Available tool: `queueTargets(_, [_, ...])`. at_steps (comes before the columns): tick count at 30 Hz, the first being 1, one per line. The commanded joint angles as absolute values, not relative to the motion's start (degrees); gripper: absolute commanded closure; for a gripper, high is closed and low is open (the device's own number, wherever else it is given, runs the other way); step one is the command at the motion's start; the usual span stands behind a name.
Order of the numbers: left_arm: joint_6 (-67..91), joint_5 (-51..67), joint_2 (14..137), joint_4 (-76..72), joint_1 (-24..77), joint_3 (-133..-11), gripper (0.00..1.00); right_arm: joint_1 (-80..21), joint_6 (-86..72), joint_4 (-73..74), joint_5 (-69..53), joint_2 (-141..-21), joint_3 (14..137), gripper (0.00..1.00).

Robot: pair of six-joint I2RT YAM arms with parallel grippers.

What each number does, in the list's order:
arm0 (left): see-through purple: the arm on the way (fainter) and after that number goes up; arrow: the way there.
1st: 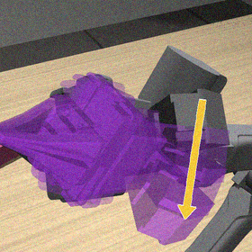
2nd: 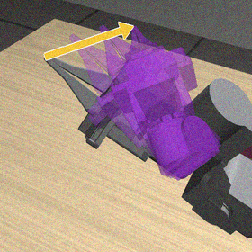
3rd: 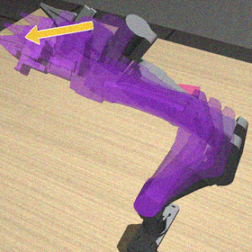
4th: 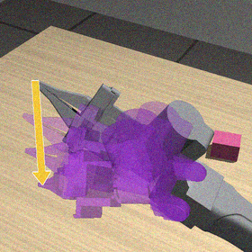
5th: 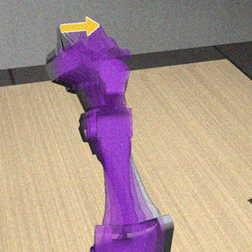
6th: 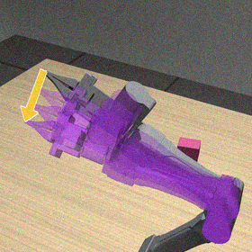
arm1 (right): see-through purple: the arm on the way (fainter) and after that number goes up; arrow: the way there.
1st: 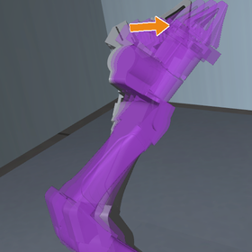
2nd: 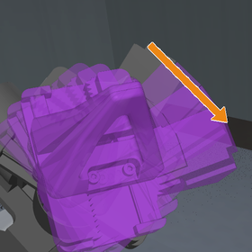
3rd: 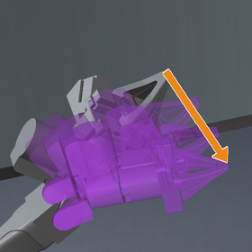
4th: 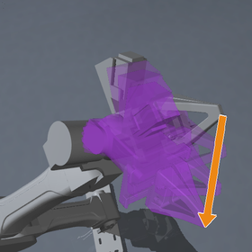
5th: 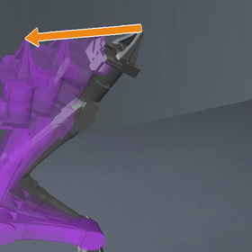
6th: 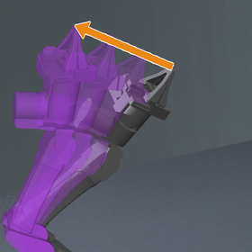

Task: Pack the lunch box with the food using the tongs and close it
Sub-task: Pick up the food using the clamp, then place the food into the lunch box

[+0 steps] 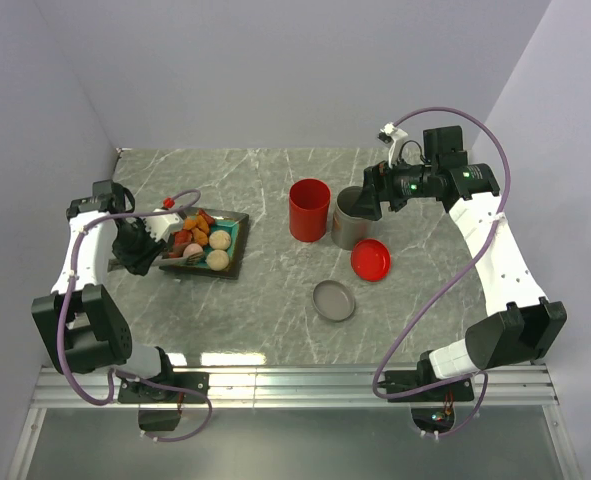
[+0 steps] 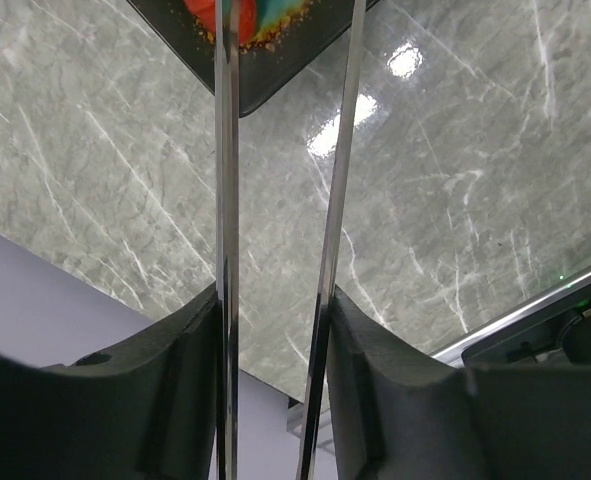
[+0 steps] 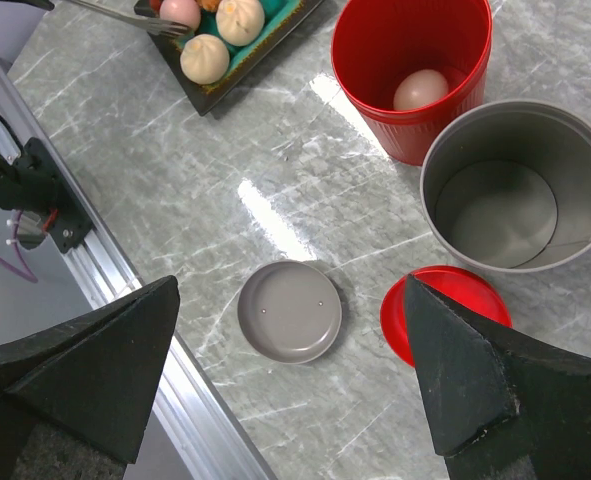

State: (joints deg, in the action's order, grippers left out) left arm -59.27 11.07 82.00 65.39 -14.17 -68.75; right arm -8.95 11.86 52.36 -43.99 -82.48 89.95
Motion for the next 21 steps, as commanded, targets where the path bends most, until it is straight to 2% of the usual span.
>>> queueTargets(1, [-60.7,10.5,81.9,66.8,-14.1,-69.6,0.56,-8.6,12.8,53.1,-43.6,-82.6,92.6,0.0])
queueTargets(11, [-59.5,13.8,80.0,69.9,-14.1,-74.9,0.69,-8.6,12.3,53.0,-44.6,-83.1,93.4,0.0])
queueTargets(21, [-51.6,22.4,81.4,76.4,-9.2,-90.8,0.73,-8.6,11.1,52.7,-44.6,-83.4,94.2,0.0])
